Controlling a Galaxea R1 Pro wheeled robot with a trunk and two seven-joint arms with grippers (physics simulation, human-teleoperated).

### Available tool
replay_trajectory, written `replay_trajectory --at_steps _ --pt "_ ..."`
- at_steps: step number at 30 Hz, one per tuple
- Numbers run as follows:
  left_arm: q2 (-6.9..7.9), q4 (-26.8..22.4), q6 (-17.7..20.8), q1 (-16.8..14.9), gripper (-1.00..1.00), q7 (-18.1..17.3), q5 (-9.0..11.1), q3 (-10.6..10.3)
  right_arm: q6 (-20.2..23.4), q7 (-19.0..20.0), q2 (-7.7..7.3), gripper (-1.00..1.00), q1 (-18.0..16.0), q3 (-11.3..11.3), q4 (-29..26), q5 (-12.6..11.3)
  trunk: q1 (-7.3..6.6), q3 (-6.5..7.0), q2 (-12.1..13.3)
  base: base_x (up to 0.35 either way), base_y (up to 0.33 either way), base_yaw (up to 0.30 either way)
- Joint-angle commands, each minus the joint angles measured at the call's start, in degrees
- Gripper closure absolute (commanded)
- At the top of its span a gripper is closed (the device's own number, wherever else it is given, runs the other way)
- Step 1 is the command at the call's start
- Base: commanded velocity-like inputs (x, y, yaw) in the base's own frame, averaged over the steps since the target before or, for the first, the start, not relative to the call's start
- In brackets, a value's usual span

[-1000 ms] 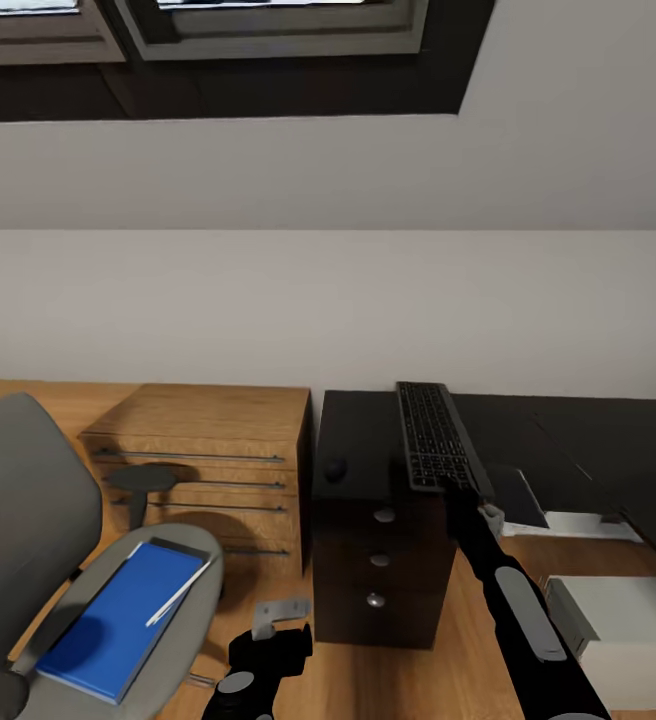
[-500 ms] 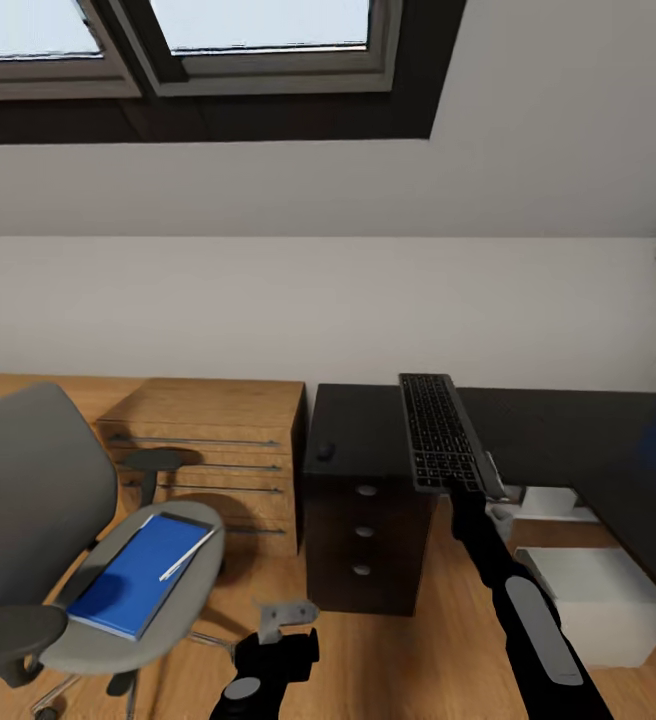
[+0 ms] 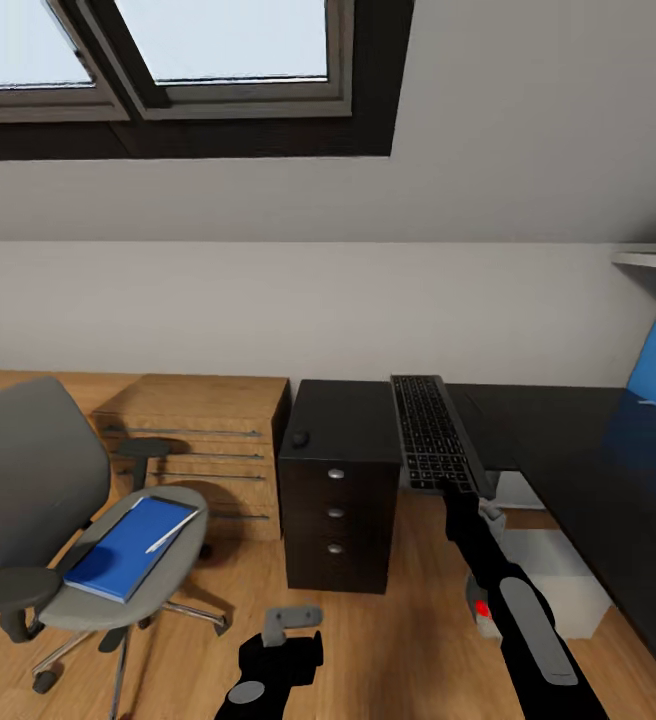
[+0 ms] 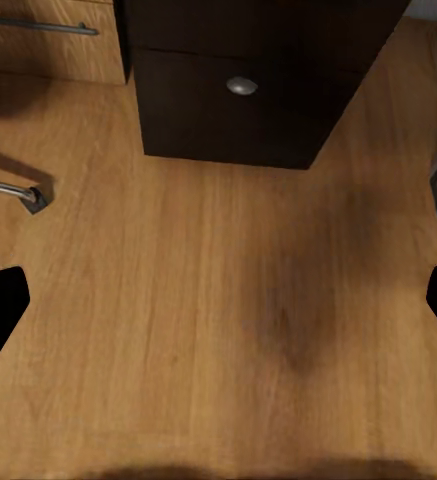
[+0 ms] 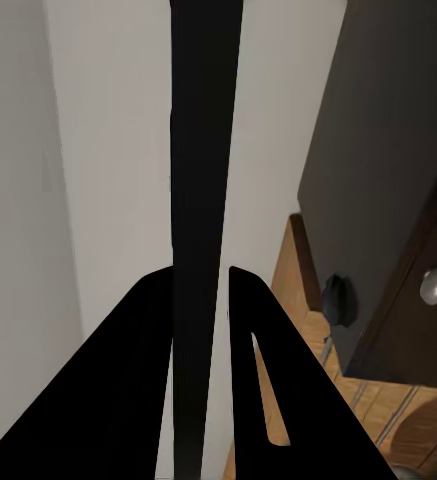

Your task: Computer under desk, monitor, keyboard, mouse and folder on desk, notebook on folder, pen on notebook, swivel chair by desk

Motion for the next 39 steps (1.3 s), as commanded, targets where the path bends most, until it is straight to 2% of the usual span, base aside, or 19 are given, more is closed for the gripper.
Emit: replay_trajectory --at_steps 1,16,24,36,39 --pt "0.01 -0.07 0.13 -0.06 -1.00 0.49 0.45 -0.08 0.51 0.38 0.06 1.00 -0.04 -0.21 0.03 -0.70 -0.25 0.12 0.37 -0.254 -0.255 0.000" --pt "0.09 -0.07 0.07 -0.06 -1.00 0.49 0.49 0.37 0.51 0.41 -0.02 1.00 -0.04 -0.22 0.13 -0.68 -3.55 2.81 6.39 -0.273 -0.220 0.000" --pt "0.26 -0.28 0.00 -0.06 -1.00 0.41 0.89 1.11 0.51 0.44 -0.03 1.00 -0.04 -0.20 1.63 -0.63 -5.31 4.25 9.60 -0.342 -0.022 0.000" --pt "0.27 -0.34 -0.04 -0.06 -1.00 0.52 0.86 1.03 0.51 0.39 -0.09 1.00 -0.04 -0.20 1.72 -0.66 -7.94 6.40 14.41 -0.347 -0.024 0.000" --pt "0.20 -0.34 -0.04 -0.06 -1.00 0.57 0.61 0.86 0.51 0.29 -0.17 1.00 -0.04 -0.21 3.66 -0.67 -8.60 6.94 15.61 -0.336 -0.154 0.000"
